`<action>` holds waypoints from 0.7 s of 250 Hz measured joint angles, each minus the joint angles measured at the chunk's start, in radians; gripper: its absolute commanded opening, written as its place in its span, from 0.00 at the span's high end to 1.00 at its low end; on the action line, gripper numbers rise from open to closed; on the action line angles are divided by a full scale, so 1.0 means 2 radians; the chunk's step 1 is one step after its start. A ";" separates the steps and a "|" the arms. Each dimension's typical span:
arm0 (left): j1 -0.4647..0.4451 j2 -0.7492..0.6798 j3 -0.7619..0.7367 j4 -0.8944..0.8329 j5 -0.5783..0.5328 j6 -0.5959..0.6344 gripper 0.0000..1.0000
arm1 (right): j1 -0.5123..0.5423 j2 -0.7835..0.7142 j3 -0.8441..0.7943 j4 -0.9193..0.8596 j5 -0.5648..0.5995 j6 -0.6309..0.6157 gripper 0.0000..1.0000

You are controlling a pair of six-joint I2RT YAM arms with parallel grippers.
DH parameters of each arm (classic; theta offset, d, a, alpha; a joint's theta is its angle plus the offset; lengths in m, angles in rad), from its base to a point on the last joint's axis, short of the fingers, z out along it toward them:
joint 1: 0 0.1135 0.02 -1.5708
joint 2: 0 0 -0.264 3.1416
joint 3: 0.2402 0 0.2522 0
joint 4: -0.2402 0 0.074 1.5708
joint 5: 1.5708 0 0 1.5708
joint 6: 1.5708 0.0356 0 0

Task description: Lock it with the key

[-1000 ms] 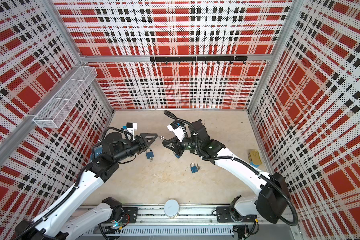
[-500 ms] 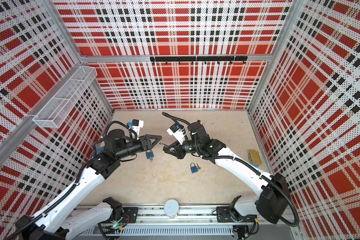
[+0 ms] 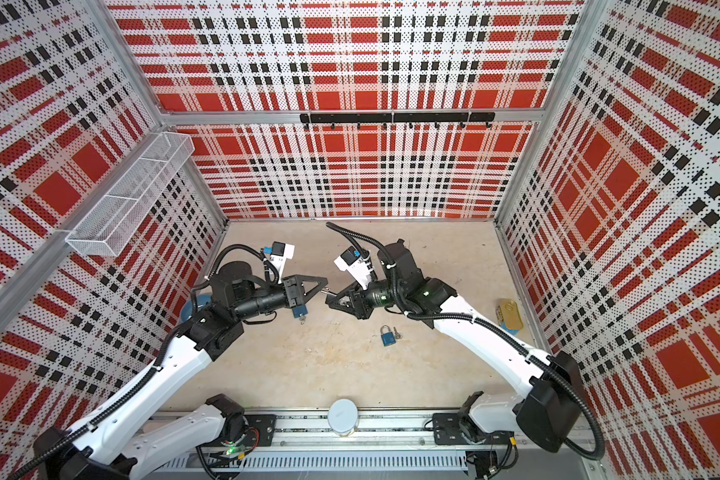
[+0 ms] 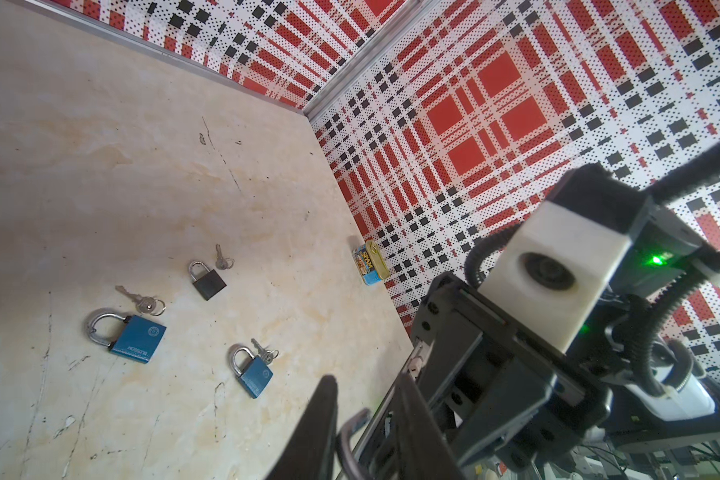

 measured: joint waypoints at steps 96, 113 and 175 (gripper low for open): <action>0.005 -0.010 -0.001 -0.001 0.014 0.000 0.65 | -0.008 0.000 0.000 0.010 -0.006 0.015 1.00; 0.005 -0.010 -0.001 -0.001 0.014 0.000 0.66 | -0.011 0.000 0.000 0.014 -0.008 0.018 1.00; 0.005 -0.021 -0.001 -0.001 0.023 0.001 0.70 | -0.021 0.000 0.000 0.026 -0.017 0.030 1.00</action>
